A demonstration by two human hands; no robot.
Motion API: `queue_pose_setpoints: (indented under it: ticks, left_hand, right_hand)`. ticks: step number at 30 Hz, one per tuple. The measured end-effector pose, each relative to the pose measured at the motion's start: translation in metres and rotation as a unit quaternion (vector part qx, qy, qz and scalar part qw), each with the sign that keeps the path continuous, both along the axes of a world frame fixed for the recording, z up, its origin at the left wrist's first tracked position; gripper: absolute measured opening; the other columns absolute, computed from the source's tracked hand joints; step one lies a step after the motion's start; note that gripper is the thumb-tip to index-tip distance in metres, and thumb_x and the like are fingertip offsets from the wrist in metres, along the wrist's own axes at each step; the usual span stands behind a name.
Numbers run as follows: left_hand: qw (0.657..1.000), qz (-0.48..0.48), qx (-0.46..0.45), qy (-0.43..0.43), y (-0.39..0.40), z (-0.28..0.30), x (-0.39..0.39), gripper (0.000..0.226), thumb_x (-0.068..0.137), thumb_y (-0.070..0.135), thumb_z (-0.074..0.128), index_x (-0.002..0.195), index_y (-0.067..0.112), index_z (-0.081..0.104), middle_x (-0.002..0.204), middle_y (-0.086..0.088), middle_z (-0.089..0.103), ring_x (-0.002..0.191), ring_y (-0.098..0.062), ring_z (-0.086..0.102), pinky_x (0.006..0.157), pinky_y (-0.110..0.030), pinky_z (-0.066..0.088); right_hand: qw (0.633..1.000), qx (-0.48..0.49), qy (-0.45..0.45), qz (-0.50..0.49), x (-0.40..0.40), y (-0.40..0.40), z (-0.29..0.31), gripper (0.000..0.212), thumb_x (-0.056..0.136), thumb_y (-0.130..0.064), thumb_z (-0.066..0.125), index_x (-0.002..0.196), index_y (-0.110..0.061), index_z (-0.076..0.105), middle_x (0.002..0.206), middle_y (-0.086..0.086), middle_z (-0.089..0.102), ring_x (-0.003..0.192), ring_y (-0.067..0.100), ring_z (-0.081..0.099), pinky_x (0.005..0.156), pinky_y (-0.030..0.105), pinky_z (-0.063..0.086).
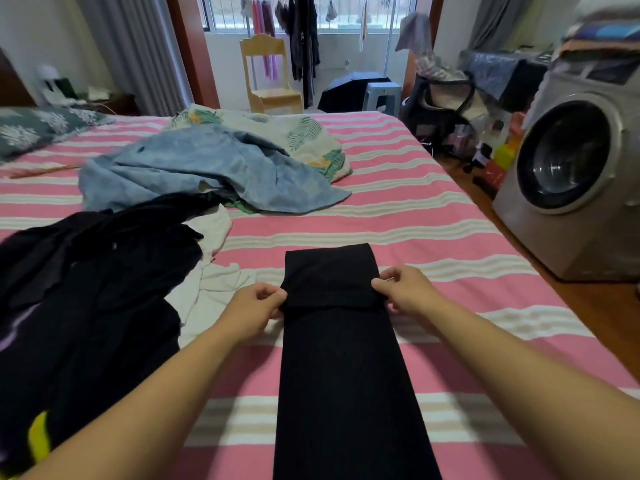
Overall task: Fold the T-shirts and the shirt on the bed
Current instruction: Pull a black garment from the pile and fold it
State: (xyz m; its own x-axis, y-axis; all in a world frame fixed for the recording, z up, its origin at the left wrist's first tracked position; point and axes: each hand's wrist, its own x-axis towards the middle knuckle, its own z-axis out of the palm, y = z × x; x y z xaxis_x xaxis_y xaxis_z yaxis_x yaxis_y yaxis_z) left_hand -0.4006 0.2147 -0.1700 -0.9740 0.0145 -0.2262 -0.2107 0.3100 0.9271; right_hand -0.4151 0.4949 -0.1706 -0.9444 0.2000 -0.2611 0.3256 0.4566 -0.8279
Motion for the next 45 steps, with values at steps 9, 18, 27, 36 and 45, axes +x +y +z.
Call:
queue_pose_setpoints:
  ticks: [9,18,27,36,45]
  left_hand:
    - [0.997,0.006,0.001,-0.082,0.019,-0.006,0.002,0.021,0.092,-0.005,0.063,0.084,0.011,0.053,0.07,-0.01,0.056,0.056,-0.02,0.055,0.044,-0.024,0.044]
    - [0.887,-0.054,-0.352,0.295,0.041,0.023,-0.042,0.023,0.096,0.035,0.053,0.106,0.017,0.063,0.119,-0.008,0.052,0.113,-0.029,0.047,0.1,-0.042,0.042]
    - [0.802,-0.26,-0.509,0.174,0.067,-0.062,-0.043,0.068,0.104,0.06,0.015,0.162,0.03,-0.005,0.17,0.003,-0.012,0.155,-0.019,-0.018,0.126,-0.042,-0.008]
    - [0.771,-0.321,-0.536,0.122,0.066,-0.042,0.071,0.067,0.103,0.059,0.007,0.161,0.028,-0.008,0.169,-0.002,-0.017,0.154,-0.023,-0.022,0.125,-0.045,-0.011]
    - [0.734,-0.47,-0.456,0.179,-0.02,-0.03,0.298,0.086,0.095,0.079,0.027,0.157,0.041,-0.019,0.164,0.007,-0.031,0.147,-0.013,-0.037,0.122,-0.039,-0.017]
  right_hand:
    - [0.989,-0.063,-0.112,-0.075,0.004,-0.013,-0.003,0.023,0.093,0.001,0.048,0.072,-0.006,0.056,0.054,0.007,0.056,0.044,0.019,0.049,0.052,0.025,0.043]
    - [0.901,0.378,0.125,0.174,-0.037,-0.012,0.033,0.029,0.095,-0.023,0.058,0.123,-0.016,0.061,0.126,0.011,0.054,0.114,0.033,0.055,0.093,0.039,0.047]
    - [0.853,0.419,0.062,0.306,-0.037,-0.026,-0.057,0.06,0.107,-0.05,0.022,0.161,-0.032,0.005,0.169,-0.009,-0.004,0.155,0.019,-0.01,0.126,0.046,0.003]
    - [0.808,0.474,0.021,0.351,0.079,-0.035,-0.029,0.066,0.106,-0.051,0.015,0.161,-0.019,-0.002,0.169,0.001,-0.01,0.155,0.02,-0.013,0.125,0.044,-0.005]
    - [0.773,0.411,0.069,0.479,0.318,-0.016,-0.019,0.082,0.097,-0.075,0.019,0.159,-0.03,-0.01,0.166,-0.008,-0.021,0.149,0.011,-0.031,0.121,0.037,-0.016]
